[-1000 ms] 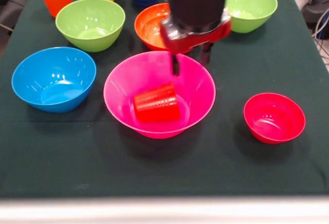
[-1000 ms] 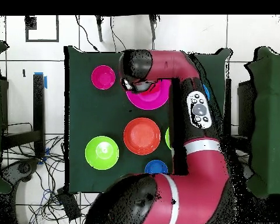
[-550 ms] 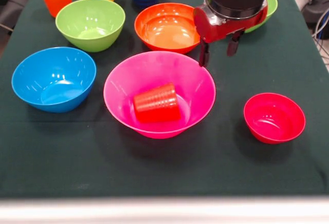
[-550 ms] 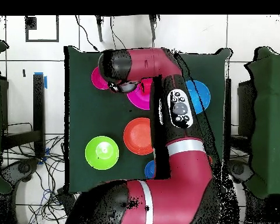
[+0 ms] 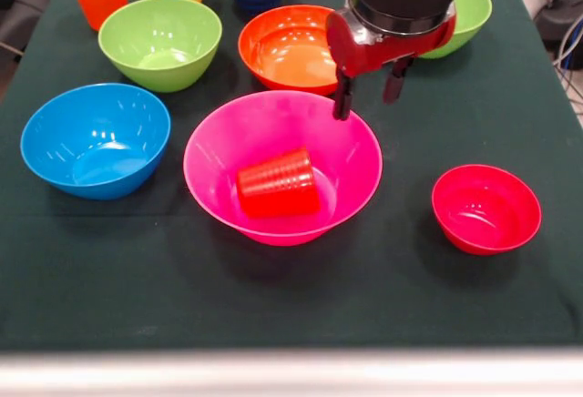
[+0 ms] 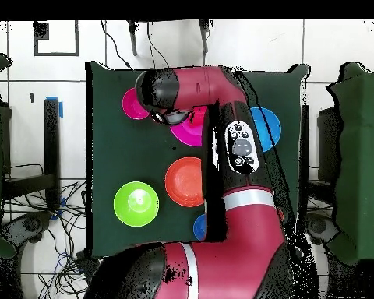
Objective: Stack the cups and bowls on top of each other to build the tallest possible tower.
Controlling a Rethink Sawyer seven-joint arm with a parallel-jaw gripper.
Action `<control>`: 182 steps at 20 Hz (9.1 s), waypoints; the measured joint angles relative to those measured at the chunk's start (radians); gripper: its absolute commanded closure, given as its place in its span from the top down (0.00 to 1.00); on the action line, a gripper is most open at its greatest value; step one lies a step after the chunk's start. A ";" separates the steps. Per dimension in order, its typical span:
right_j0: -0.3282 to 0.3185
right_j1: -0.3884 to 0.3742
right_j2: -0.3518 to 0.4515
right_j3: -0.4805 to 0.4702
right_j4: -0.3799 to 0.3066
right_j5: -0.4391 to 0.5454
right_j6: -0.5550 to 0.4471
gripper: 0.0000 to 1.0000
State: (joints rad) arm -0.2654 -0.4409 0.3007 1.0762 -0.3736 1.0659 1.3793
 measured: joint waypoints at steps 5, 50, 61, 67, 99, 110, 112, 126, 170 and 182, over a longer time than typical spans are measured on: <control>0.004 -0.014 -0.021 0.000 0.000 -0.007 0.000 1.00; 0.153 0.054 -0.305 0.015 -0.003 -0.338 0.018 1.00; 0.201 0.129 -0.377 -0.004 0.001 -0.338 0.044 1.00; 0.219 0.162 -0.401 -0.016 0.006 -0.338 0.080 1.00; 0.248 0.225 -0.465 -0.103 0.011 -0.354 0.139 1.00; 0.270 0.222 -0.516 -0.149 0.011 -0.369 0.142 0.00; 0.269 0.223 -0.520 -0.152 0.012 -0.372 0.142 0.00; 0.204 0.202 -0.449 -0.129 0.102 -0.373 0.142 0.00; -0.109 0.174 -0.082 -0.066 0.184 -0.146 0.142 0.00; -0.109 0.173 -0.082 -0.054 0.184 -0.146 0.142 0.00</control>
State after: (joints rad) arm -0.3740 -0.2684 0.2190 1.0222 -0.1900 0.9200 1.5209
